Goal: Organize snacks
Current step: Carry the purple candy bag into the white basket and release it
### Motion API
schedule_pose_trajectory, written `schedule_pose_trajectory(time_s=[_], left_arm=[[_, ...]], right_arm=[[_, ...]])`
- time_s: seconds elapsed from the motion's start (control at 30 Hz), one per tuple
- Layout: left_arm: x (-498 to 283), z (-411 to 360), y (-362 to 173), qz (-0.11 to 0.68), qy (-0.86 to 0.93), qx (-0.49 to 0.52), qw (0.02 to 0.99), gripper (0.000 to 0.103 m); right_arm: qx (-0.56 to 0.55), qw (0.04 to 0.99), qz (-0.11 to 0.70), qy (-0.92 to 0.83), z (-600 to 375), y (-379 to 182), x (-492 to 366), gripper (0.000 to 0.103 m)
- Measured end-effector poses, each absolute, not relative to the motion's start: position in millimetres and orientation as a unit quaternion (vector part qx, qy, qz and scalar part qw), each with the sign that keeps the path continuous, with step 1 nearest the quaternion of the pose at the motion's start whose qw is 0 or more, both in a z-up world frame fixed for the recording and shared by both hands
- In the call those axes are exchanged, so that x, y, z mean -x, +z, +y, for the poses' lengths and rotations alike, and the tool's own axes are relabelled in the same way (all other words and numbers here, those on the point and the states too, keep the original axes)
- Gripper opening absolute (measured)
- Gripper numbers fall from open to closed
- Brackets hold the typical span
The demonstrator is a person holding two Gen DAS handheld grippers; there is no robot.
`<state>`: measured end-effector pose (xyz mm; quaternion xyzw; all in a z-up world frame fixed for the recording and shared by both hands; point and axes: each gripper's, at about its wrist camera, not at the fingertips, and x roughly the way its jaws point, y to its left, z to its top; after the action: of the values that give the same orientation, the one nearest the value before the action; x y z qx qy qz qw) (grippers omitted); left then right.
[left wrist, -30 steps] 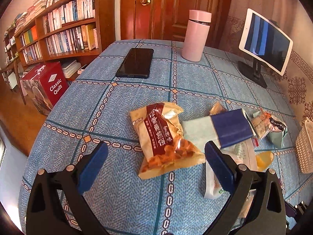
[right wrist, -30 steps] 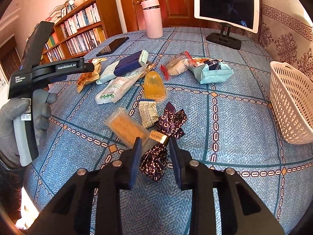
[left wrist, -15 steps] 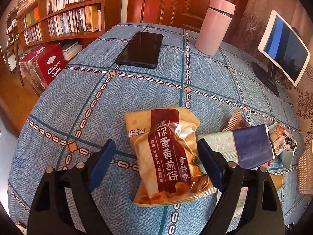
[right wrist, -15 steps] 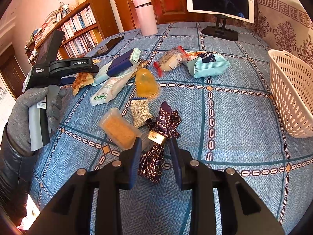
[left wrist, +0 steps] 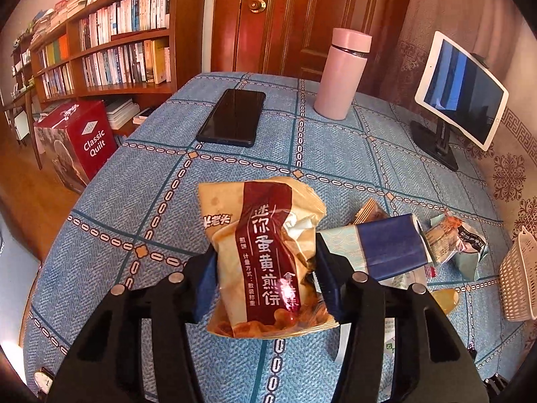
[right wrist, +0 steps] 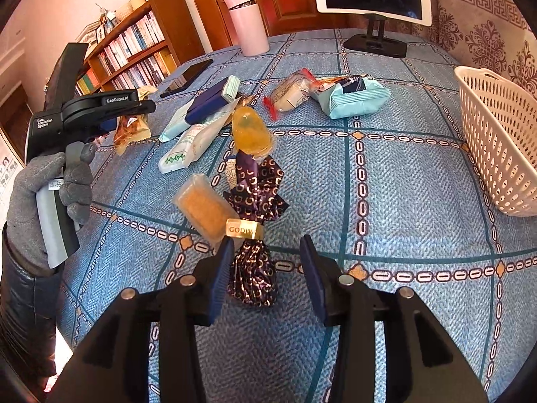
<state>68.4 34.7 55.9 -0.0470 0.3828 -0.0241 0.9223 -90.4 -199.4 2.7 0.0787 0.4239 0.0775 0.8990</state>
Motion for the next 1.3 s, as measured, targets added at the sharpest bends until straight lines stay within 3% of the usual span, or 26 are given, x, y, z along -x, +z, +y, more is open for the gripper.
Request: schedule_pose_trajectory(time_s=[0.2,0.63,1.3], left_arm=[[-46.0,26.5,79.8,0.359,-0.038,0.042,0.932,0.053],[-18.0,0.8,107.1,0.335,-0.067,0.032,0.939,0.053],[-5.4,-74.9,120.6,0.328,-0.118,-0.015,0.937,0.053]], right_arm=[[-0.053,0.899,0.427,0.078,-189.7,-2.3,97.9,0.032],[-0.090,0.924,0.368,0.057,-221.3,30.8,111.8,0.031],[-0.153,0.945,0.263,-0.116,-368.9,80.8,115.1,0.031]])
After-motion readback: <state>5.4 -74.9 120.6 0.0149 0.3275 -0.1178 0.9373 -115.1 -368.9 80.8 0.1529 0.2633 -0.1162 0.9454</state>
